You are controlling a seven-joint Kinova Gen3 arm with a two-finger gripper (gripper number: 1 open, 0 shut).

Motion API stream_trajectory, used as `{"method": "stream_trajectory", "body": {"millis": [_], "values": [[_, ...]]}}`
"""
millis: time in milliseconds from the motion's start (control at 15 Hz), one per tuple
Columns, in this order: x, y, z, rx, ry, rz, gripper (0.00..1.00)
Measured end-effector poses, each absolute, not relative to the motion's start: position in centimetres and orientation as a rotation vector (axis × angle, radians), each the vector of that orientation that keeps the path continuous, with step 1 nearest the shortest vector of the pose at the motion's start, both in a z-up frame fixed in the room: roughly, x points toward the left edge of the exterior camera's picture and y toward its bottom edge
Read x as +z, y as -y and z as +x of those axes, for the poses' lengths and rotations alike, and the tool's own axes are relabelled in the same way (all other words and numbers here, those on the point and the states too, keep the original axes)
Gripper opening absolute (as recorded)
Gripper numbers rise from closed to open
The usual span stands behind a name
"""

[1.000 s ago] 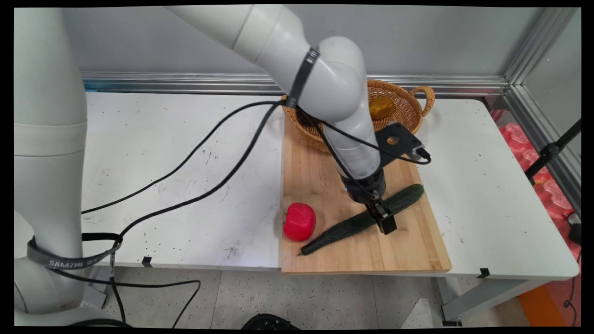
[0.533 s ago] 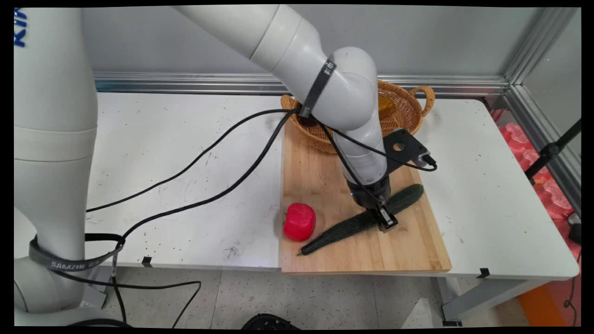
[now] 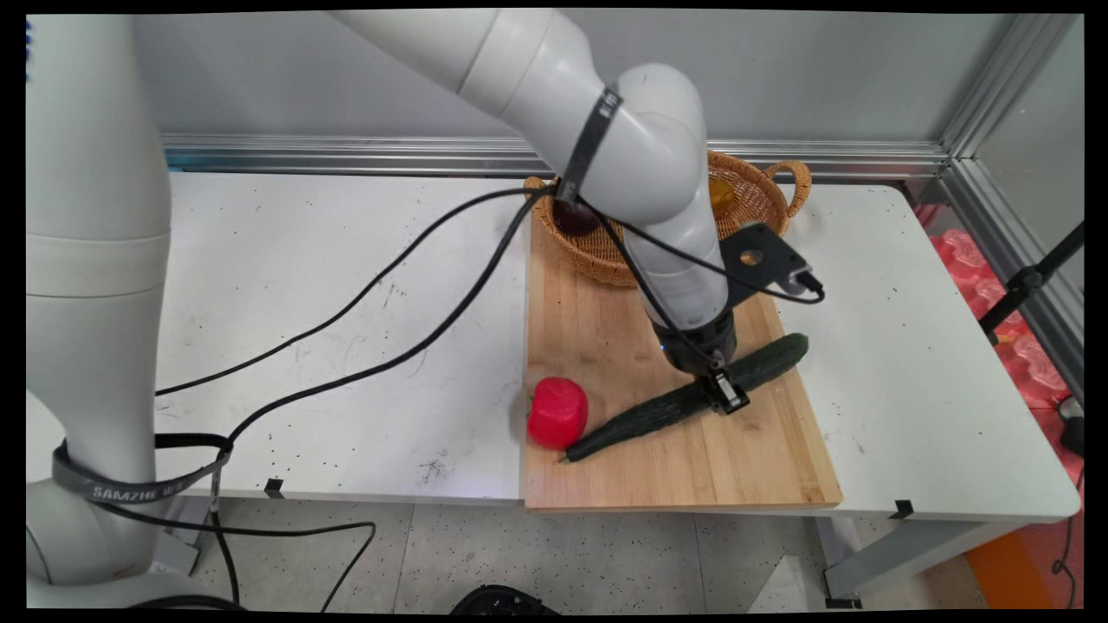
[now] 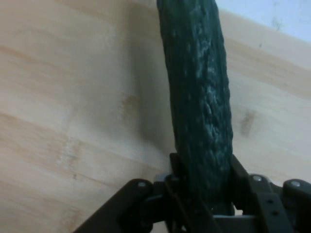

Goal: Place the picked object in the vegetable basket

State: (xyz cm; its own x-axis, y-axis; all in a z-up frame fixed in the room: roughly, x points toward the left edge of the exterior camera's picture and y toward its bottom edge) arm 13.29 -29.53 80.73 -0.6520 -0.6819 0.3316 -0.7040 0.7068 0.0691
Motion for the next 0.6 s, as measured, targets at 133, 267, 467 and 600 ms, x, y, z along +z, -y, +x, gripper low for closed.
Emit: {"method": "stream_trajectory", "body": {"millis": [133,267,467,600], "values": [[82.2,29.4,13.6,0.1,2.563,1.084,0.0],[83.5,29.2,14.0,0.105,2.543,1.096,0.0],[86.1,28.8,14.7,0.112,2.505,1.127,0.0],[88.2,28.4,15.4,0.119,2.482,1.145,0.0]]}}
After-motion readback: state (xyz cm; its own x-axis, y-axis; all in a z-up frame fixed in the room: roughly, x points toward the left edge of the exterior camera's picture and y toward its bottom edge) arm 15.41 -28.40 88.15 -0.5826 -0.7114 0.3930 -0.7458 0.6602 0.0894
